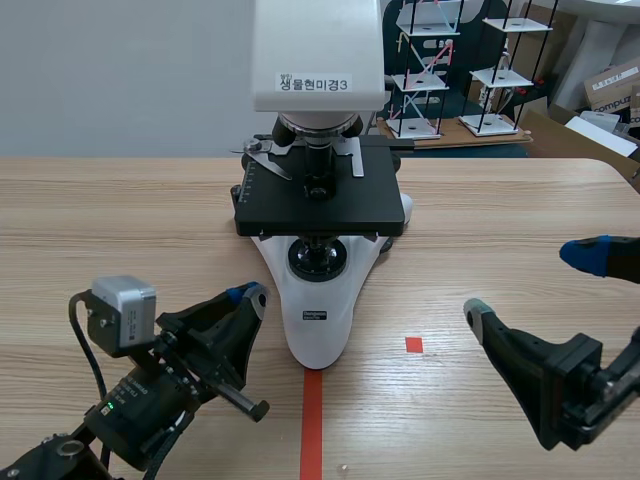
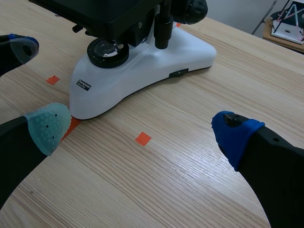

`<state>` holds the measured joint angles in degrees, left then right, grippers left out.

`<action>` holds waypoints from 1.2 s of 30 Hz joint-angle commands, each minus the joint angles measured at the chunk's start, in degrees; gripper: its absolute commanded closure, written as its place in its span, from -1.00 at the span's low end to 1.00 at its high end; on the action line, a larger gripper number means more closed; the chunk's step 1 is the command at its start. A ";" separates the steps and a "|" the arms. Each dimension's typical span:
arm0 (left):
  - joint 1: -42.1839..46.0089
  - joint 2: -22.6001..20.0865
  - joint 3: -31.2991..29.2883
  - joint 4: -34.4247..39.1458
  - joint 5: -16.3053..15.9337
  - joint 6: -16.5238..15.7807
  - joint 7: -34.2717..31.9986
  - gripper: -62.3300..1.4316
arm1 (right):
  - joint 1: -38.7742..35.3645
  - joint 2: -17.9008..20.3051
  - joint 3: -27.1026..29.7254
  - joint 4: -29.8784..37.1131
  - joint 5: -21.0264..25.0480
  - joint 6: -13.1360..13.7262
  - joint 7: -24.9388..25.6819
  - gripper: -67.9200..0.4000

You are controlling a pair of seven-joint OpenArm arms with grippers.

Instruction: Point at the diaphragm

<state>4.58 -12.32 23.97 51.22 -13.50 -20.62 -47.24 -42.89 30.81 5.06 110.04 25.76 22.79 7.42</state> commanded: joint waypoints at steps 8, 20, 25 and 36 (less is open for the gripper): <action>-5.31 4.92 -0.09 -7.48 2.69 0.46 -5.29 0.82 | 0.02 0.00 0.11 0.48 0.44 -0.26 0.87 -1.00; -8.28 7.43 -0.09 -13.99 5.70 0.59 -14.27 0.81 | 0.02 -0.02 0.11 0.48 0.44 -0.26 0.87 -1.00; -9.27 8.00 -0.09 -16.72 7.61 0.74 -16.83 0.81 | 0.02 0.00 0.11 0.48 0.44 -0.26 0.87 -1.00; -10.64 9.62 -0.09 -18.69 12.26 1.66 -19.28 0.81 | 0.02 0.00 0.11 0.48 0.44 -0.26 0.87 -1.00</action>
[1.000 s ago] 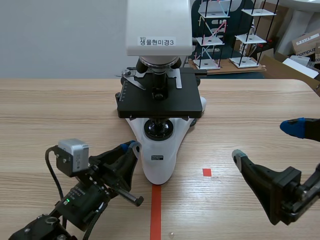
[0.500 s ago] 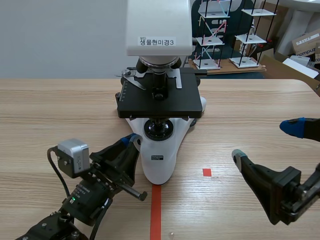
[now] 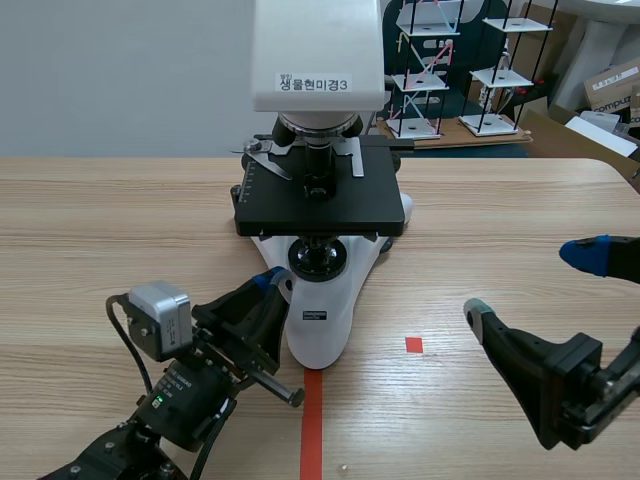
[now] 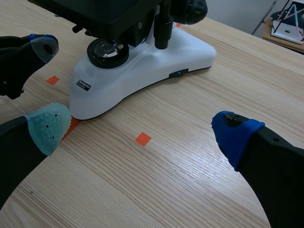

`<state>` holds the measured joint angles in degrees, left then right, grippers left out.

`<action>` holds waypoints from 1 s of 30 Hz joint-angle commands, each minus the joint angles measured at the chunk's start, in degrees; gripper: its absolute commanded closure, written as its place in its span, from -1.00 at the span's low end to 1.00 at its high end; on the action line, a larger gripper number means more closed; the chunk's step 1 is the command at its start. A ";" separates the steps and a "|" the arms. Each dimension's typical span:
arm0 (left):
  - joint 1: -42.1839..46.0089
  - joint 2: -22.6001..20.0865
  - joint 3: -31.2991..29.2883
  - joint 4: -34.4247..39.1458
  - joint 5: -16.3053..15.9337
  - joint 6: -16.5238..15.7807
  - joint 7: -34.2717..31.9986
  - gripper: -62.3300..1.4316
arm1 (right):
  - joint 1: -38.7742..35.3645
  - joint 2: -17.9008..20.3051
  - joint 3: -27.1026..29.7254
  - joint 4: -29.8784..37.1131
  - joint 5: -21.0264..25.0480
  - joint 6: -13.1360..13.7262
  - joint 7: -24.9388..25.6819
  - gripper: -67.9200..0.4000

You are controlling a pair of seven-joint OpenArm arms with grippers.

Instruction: Point at the diaphragm

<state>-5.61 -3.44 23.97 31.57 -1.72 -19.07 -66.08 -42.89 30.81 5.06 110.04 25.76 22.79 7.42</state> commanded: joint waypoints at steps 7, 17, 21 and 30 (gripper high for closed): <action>-0.48 1.53 -0.09 0.96 1.40 0.35 -0.48 0.81 | 0.02 0.00 0.11 0.48 0.44 -0.26 0.87 -1.00; -0.72 1.51 -0.09 0.96 1.36 0.50 1.60 0.81 | 0.02 0.00 0.11 0.48 0.44 -0.26 0.87 -1.00; -0.90 1.51 -0.09 0.94 1.33 0.50 1.55 0.81 | 0.02 0.00 0.11 0.48 0.44 -0.26 0.87 -1.00; -0.92 1.51 -0.09 0.94 1.31 0.52 1.36 0.81 | 0.02 0.00 0.11 0.48 0.44 -0.26 0.87 -1.00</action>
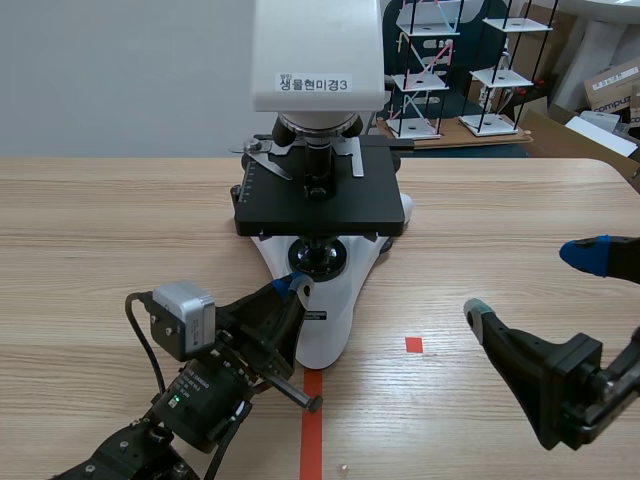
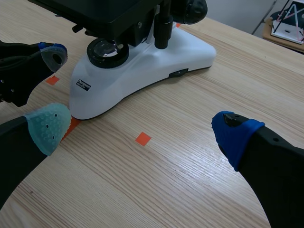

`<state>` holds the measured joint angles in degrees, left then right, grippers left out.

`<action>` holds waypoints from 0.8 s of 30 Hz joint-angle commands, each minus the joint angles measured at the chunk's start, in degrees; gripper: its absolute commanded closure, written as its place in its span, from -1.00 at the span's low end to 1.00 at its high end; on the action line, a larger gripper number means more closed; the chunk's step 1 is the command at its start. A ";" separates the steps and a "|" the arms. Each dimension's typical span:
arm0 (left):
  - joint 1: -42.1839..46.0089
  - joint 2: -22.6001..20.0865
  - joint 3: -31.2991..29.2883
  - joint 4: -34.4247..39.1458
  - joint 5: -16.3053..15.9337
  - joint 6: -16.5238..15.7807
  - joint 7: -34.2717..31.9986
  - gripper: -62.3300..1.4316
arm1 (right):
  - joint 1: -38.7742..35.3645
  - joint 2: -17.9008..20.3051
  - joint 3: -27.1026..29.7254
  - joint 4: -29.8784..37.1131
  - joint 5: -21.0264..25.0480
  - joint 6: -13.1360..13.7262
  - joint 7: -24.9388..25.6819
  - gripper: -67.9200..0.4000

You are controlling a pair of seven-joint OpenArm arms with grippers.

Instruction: Point at the diaphragm

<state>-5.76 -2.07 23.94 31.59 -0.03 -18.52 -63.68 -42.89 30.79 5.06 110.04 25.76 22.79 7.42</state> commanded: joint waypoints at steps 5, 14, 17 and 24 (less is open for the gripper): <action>-0.76 0.13 -0.07 0.92 -0.39 0.90 -1.29 0.81 | 0.02 0.02 0.11 0.48 0.44 -0.26 0.87 -1.00; -0.76 0.13 -0.07 0.92 -0.81 0.90 -1.29 0.81 | 0.02 0.02 0.11 0.48 0.44 -0.26 0.87 -1.00; -0.76 0.13 -0.07 0.92 -0.81 0.90 -1.29 0.81 | 0.02 0.02 0.11 0.48 0.44 -0.26 0.87 -1.00; -0.74 0.11 -0.07 0.92 -0.81 0.87 -1.27 0.81 | 0.02 0.02 0.11 0.48 0.44 -0.26 0.87 -1.00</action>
